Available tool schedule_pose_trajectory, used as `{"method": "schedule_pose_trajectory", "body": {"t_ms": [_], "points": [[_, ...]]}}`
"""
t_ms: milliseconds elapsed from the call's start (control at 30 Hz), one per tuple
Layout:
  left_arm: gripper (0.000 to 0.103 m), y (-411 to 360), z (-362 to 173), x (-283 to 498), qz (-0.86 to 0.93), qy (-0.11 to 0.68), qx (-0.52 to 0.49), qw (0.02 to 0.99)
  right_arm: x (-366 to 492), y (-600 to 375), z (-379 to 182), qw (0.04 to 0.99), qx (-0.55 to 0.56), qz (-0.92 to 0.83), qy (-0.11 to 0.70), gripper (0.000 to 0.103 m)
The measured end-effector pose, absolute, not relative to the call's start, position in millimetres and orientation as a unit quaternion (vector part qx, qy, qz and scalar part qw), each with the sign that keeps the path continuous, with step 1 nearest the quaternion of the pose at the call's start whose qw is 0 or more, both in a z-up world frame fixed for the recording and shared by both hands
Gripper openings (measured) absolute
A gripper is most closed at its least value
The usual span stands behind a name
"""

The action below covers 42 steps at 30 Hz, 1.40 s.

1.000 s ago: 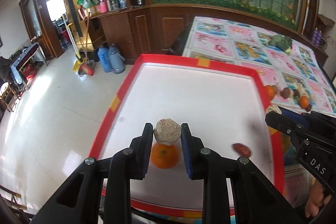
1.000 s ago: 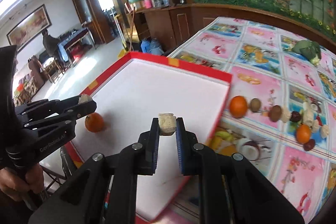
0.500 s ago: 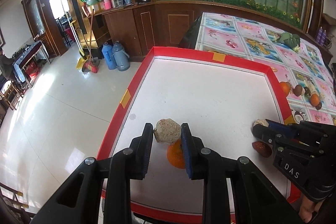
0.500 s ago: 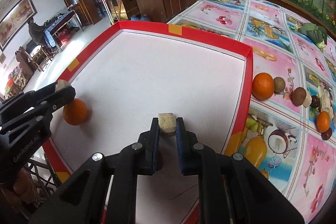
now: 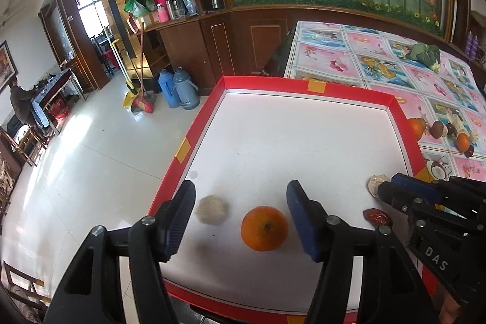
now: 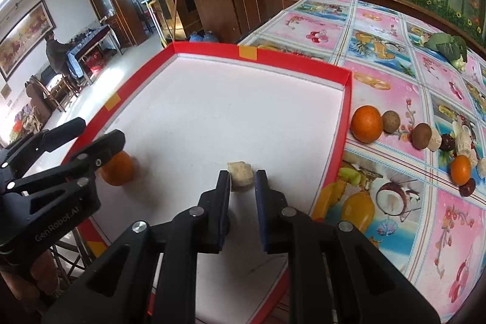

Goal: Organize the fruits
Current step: 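Carry both beige pieces into the white tray while both grippers release them, then move both grippers back to the fruit row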

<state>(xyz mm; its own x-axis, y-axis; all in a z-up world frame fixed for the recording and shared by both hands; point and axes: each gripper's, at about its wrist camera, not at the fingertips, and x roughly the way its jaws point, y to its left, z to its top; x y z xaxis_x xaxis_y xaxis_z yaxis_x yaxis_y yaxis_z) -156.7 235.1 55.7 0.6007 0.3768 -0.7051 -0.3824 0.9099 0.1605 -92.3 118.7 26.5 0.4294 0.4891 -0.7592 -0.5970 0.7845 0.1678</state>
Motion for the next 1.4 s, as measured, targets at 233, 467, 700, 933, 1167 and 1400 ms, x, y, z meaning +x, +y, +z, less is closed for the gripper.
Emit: {"method": "schedule_pose_trajectory", "body": {"t_ms": [233, 467, 700, 933, 1167, 1400], "points": [[0.072, 222, 63, -154, 0.212, 0.388, 0.007, 0.897, -96, 83, 47, 0.870, -0.032, 0.302, 0.388, 0.055], [0.075, 206, 73, -155, 0.204, 0.378, 0.018, 0.903, -95, 55, 59, 0.888, -0.029, 0.276, 0.366, 0.055], [0.076, 191, 78, -152, 0.194, 0.376, 0.032, 0.906, -87, 27, 60, 0.893, -0.007, 0.257, 0.369, 0.055], [0.076, 177, 79, -151, 0.183, 0.378, 0.044, 0.906, -79, -6, 61, 0.901, 0.012, 0.232, 0.367, 0.055], [0.076, 156, 79, -146, 0.167, 0.383, 0.060, 0.906, -69, -49, 60, 0.908, 0.030, 0.199, 0.366, 0.055], [0.077, 125, 75, -135, 0.125, 0.396, 0.073, 0.907, -61, -104, 52, 0.913, 0.043, 0.155, 0.376, 0.055]]}}
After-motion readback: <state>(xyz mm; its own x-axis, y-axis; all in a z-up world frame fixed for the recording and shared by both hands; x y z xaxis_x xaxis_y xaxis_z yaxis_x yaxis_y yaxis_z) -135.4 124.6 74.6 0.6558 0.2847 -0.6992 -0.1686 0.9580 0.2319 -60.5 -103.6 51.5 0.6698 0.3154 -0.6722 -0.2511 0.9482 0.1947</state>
